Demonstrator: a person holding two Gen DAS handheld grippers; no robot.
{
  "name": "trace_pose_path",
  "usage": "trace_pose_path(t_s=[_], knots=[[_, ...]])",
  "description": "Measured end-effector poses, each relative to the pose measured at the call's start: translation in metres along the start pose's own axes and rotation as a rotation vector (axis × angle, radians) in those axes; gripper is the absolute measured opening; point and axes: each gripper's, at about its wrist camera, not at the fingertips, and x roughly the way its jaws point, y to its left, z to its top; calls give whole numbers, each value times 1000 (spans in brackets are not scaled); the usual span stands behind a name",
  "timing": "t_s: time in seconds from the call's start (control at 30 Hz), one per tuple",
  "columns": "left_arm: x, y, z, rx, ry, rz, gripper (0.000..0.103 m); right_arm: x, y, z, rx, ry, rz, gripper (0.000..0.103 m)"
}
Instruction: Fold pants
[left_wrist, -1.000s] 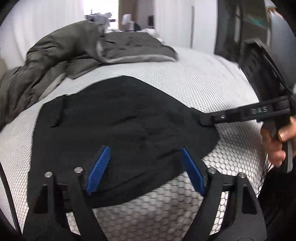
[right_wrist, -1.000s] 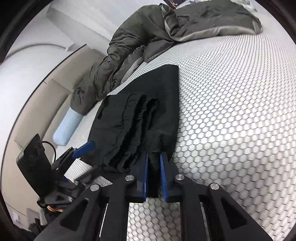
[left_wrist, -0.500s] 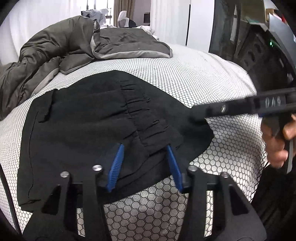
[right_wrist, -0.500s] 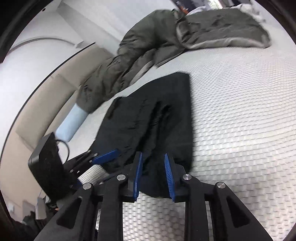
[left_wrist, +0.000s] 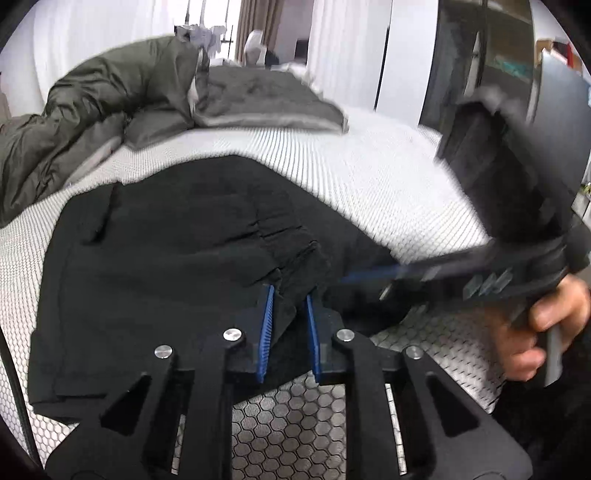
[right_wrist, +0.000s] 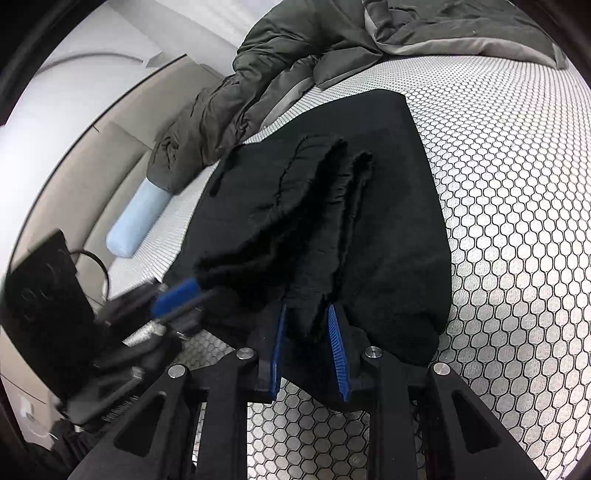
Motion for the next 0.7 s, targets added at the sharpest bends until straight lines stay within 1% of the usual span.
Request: trace_pose_path(t_s=[0.03, 0.07, 0.13, 0.17, 0.27, 0.33, 0.37, 0.4, 0.47, 0.5, 0.57, 0.63, 0.7], knots=[[8, -2, -3, 0, 32, 17, 15, -4, -2, 1, 20, -14, 3, 25], [12, -4, -5, 9, 44, 33, 15, -9, -4, 2, 26, -33, -4, 25], [15, -11, -9, 46, 41, 68, 15, -22, -6, 6, 36, -100, -21, 25], [15, -13, -9, 57, 36, 76, 15, -31, -9, 8, 55, -143, -15, 25], [16, -12, -11, 48, 39, 70, 16, -39, -14, 15, 89, -187, 17, 25], [13, -9, -10, 26, 46, 51, 16, -37, -15, 21, 102, -192, 33, 27], [10, -8, -10, 13, 48, 35, 18, -32, -14, 25, 107, -189, 44, 27], [5, -7, -9, 1, 44, 12, 21, -27, -12, 30, 108, -182, 55, 27], [-10, -7, -7, -8, 16, -59, 34, -18, -9, 37, 107, -177, 65, 27], [-16, -6, -6, -15, -1, -85, 36, -13, -9, 41, 110, -178, 62, 27], [-23, 0, -4, -40, -20, -101, 36, -3, -13, 49, 140, -177, 66, 27], [-22, 8, -4, -70, -27, -69, 36, 5, -18, 52, 184, -166, 95, 28], [-16, 19, -5, -126, -35, 3, 36, 10, -20, 54, 203, -153, 99, 28]])
